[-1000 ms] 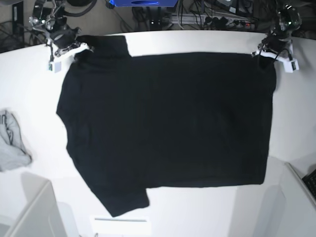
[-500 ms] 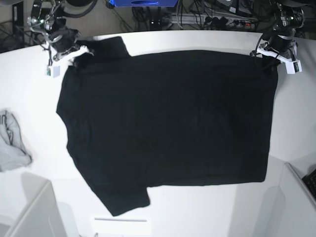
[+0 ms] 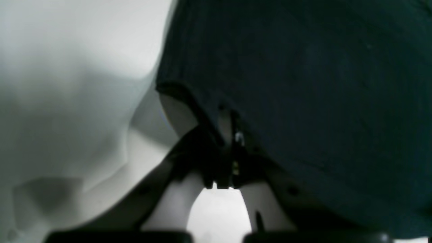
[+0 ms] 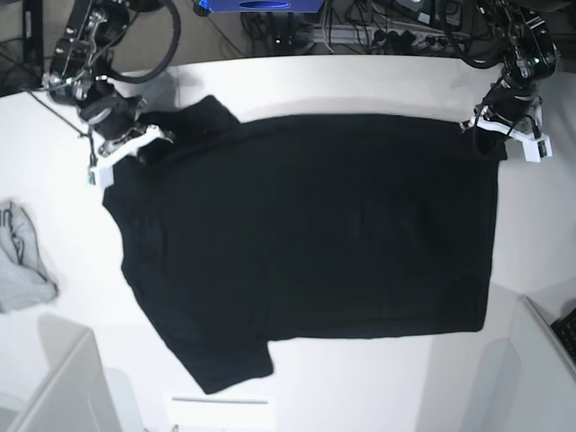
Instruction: Fold the T-shirt properly
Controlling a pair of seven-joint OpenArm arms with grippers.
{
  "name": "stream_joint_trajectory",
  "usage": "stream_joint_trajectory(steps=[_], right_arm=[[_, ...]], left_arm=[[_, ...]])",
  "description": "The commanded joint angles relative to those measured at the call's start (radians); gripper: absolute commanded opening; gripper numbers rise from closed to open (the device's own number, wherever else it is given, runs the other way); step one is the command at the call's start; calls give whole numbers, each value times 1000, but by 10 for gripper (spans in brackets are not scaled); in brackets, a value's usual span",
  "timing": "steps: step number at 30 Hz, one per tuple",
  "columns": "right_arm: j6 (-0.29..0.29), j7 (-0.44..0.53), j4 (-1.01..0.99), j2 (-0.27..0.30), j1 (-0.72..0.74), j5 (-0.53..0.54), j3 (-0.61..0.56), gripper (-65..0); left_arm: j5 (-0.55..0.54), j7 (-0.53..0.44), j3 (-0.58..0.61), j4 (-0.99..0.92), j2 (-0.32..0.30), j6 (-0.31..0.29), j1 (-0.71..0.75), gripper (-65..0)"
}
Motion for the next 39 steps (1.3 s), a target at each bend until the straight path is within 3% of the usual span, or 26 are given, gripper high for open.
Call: stream_joint_trajectory(steps=[1,9,16,21,32,37,39], right_arm=[[1,8,16,7,23,14,4,-650],[0,-49,-41,7,155,13,4,-650],[0,-50,-79,7,214,13,2,-650],[0,-50,-154,24,264,13,1,-650],[0,-50,-217,28,361,13,-1,-650],[0,-32,-278,45,412,13,-93,-650],[-2,-4,-315,44,431,13,-107,-650]], left_arm=[[-9,-18,-2,16,-10,-3,-16,-650],[-9,13,-2,11,-12,0,-81,-650],[-7,38,-1,10,-12,3,-150,-650],[-7,38,1,10,-12,62,-176,-650],[-7,38,-1,-92,-16,62,-233,-650],[-7,38,-1,-128,-16,65,-267,-650],[-7,38,-1,-148,-16,102,-276,-650]])
